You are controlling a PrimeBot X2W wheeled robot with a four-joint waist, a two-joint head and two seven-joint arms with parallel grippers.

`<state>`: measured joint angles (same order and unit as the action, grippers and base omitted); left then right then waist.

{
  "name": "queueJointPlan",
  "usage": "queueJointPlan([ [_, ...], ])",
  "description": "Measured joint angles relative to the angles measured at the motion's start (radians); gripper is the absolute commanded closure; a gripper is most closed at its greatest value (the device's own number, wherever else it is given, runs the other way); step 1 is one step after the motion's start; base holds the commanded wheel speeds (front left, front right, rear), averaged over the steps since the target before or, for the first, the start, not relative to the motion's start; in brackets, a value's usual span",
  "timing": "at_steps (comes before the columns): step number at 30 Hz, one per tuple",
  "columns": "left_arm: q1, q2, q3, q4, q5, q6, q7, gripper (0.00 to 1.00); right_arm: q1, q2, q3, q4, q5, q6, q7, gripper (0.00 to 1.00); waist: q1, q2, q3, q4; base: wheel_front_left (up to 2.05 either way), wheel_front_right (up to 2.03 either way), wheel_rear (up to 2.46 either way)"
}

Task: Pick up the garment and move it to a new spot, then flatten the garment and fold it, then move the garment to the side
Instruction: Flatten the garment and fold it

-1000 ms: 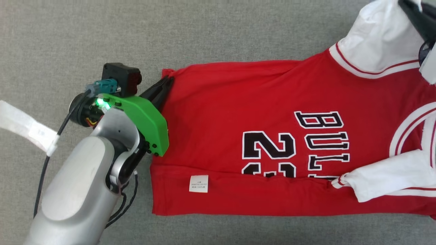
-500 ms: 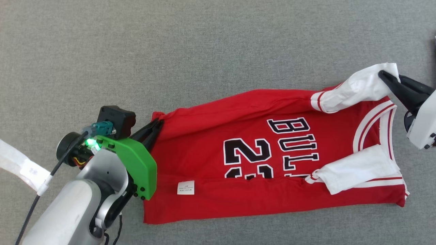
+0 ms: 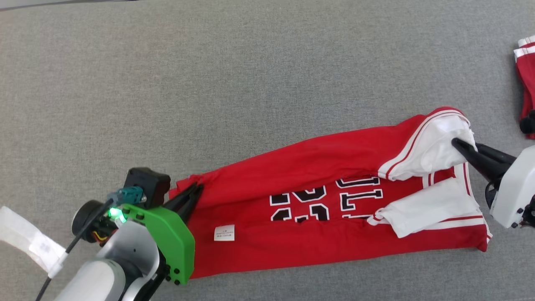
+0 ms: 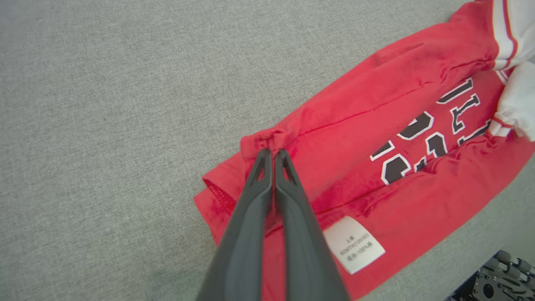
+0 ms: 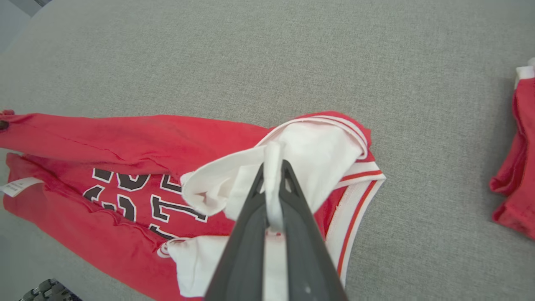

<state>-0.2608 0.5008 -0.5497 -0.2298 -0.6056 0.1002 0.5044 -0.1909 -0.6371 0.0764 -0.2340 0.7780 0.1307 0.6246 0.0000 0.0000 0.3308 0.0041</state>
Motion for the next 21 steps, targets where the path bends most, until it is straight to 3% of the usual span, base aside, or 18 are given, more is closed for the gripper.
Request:
queueJointPlan([
  [20, 0.128, 0.016, 0.013, 0.02, 0.0, 0.054, -0.084, 1.0, 0.139, 0.124, -0.018, -0.015, 0.001, 0.0, -0.019, 1.0, 0.0, 0.0, -0.028, -0.019, 0.0, 0.0, 0.0],
  [21, 0.131, 0.017, 0.018, 0.024, 0.0, 0.057, -0.089, 0.76, 0.142, 0.131, -0.02, -0.007, -0.003, 0.0, -0.029, 0.69, 0.0, 0.0, -0.03, -0.021, 0.0, 0.0, 0.0],
])
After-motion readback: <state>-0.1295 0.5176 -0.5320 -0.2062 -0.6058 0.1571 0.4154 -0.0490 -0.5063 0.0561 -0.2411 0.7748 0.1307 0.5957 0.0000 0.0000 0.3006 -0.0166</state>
